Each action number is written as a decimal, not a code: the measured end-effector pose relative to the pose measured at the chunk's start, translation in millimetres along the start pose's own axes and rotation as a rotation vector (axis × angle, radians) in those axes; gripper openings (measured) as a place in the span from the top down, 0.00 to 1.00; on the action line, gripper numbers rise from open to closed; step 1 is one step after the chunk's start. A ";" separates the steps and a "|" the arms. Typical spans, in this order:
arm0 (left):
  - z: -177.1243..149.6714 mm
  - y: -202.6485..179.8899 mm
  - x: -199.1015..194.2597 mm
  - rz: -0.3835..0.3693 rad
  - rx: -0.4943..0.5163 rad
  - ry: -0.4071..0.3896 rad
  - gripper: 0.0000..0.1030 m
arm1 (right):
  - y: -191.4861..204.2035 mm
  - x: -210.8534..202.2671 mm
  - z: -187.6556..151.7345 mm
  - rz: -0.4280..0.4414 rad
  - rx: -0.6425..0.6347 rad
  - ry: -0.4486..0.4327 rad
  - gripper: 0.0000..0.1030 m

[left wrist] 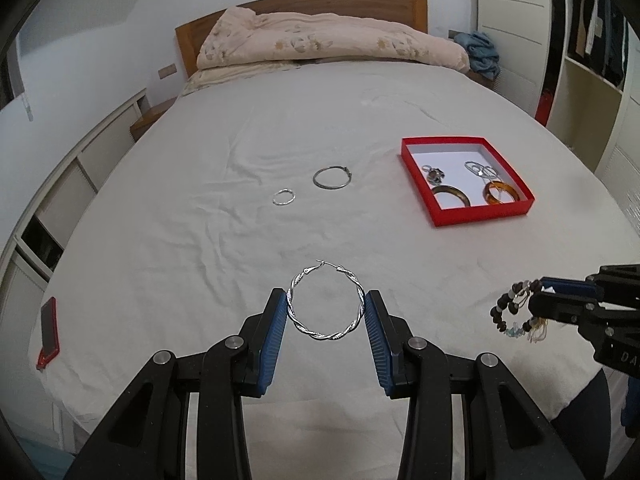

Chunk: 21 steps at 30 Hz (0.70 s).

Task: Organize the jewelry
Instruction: 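Lift the bracelet and hoop and carry both over the red box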

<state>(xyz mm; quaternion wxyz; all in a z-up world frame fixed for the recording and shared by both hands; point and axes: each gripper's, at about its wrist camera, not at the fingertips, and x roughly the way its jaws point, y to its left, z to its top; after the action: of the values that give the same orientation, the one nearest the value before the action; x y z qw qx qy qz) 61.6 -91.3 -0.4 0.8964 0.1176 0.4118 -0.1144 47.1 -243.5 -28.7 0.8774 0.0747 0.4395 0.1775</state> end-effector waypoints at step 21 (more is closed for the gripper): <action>12.5 -19.5 -11.0 -0.032 0.058 -0.016 0.62 | -31.6 -26.9 2.0 -0.036 0.117 -0.116 0.87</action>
<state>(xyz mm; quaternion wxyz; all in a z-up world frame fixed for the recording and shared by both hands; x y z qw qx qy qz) 57.6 -112.4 13.6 0.8939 0.1362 0.4029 -0.1417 41.6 -282.9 -16.5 0.8986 0.1280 0.3988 0.1311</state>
